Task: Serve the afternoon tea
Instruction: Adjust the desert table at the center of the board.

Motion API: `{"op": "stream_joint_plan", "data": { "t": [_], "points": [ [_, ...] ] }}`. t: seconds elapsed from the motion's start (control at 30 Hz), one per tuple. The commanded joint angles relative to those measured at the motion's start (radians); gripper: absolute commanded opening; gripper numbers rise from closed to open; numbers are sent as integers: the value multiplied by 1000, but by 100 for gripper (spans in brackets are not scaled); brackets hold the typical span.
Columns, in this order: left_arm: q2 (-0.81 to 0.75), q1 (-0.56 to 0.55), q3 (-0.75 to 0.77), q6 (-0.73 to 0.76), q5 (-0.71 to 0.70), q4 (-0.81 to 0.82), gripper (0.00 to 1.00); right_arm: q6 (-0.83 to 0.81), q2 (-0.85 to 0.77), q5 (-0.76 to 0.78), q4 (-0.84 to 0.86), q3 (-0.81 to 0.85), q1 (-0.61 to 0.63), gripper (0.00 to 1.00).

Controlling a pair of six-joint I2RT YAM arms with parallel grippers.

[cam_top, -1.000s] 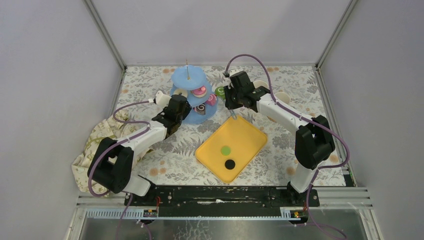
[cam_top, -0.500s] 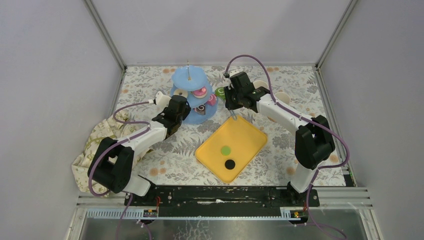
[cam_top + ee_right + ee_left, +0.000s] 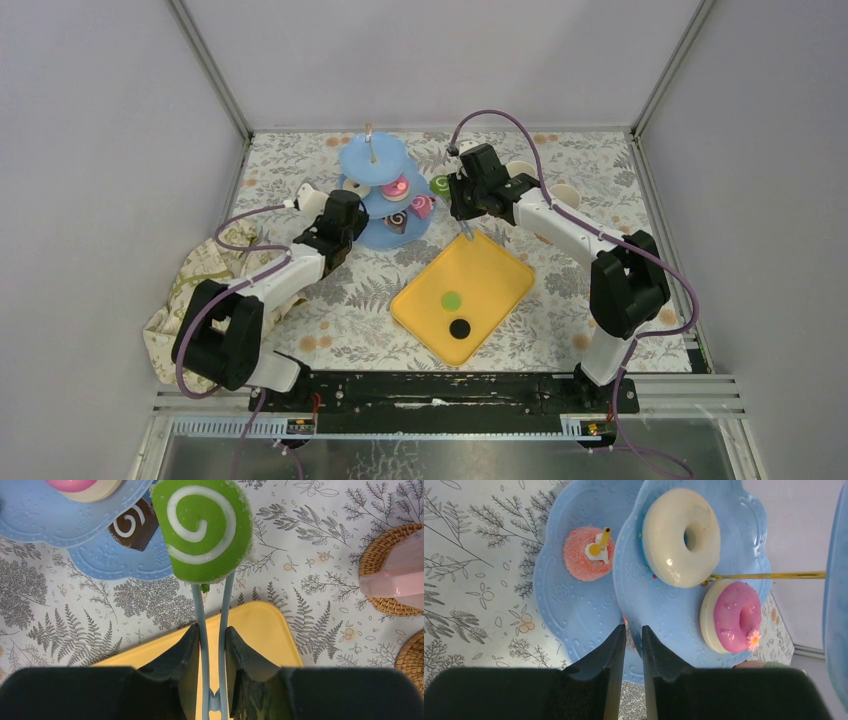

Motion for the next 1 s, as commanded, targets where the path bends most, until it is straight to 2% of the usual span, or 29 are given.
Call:
{"op": "stream_joint_plan", "data": {
  "t": [0.0,0.97],
  "points": [
    [-22,32,-16,39,2,32,25,-17,-39,-28,26,8,-7,17],
    [29,121,90,164,31,36,24,-39,-64,-32,-19,46,-5,16]
  ]
}}
